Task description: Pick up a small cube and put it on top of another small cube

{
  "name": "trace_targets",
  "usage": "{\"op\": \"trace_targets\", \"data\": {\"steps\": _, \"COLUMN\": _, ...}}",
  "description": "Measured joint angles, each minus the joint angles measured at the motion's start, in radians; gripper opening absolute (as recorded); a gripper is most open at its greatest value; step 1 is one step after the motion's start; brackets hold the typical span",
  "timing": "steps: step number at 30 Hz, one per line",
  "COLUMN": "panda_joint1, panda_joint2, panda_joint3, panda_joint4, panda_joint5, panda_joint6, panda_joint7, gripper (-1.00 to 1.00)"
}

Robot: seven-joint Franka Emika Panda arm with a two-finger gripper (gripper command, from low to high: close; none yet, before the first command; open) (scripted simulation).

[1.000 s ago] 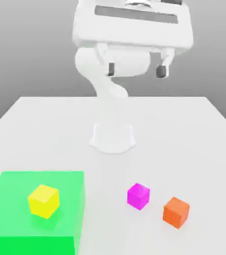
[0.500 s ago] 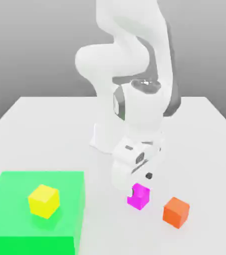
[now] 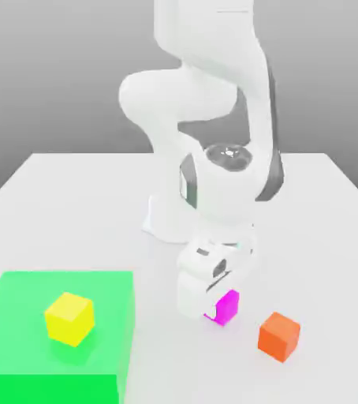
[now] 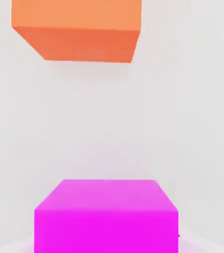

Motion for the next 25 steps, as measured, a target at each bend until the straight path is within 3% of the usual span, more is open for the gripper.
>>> {"op": "trace_targets", "data": {"steps": 4, "panda_joint1": -0.006, "panda_joint2": -0.123, "panda_joint3": -0.017, "panda_joint4": 0.002, "panda_joint5": -0.011, "panda_joint6": -0.125, "panda_joint7": 0.021, "gripper": -1.00}}
{"op": "trace_targets", "data": {"steps": 17, "panda_joint1": -0.347, "panda_joint2": -0.186, "panda_joint3": -0.191, "panda_joint4": 0.449, "panda_joint5": -0.027, "panda_joint6": -0.632, "panda_joint7": 0.297, "gripper": -1.00}}
{"op": "trace_targets", "data": {"steps": 21, "panda_joint1": -0.358, "panda_joint2": -0.084, "panda_joint3": -0.196, "panda_joint4": 0.445, "panda_joint5": 0.006, "panda_joint6": -0.529, "panda_joint7": 0.291, "gripper": -1.00}}
{"op": "trace_targets", "data": {"steps": 22, "panda_joint1": -0.362, "panda_joint2": -0.066, "panda_joint3": -0.192, "panda_joint4": 0.440, "panda_joint5": 0.010, "panda_joint6": -0.506, "panda_joint7": 0.289, "gripper": 1.00}}
{"op": "trace_targets", "data": {"steps": 25, "panda_joint1": -0.362, "panda_joint2": -0.066, "panda_joint3": -0.192, "panda_joint4": 0.440, "panda_joint5": 0.010, "panda_joint6": -0.506, "panda_joint7": 0.289, "gripper": 1.00}}
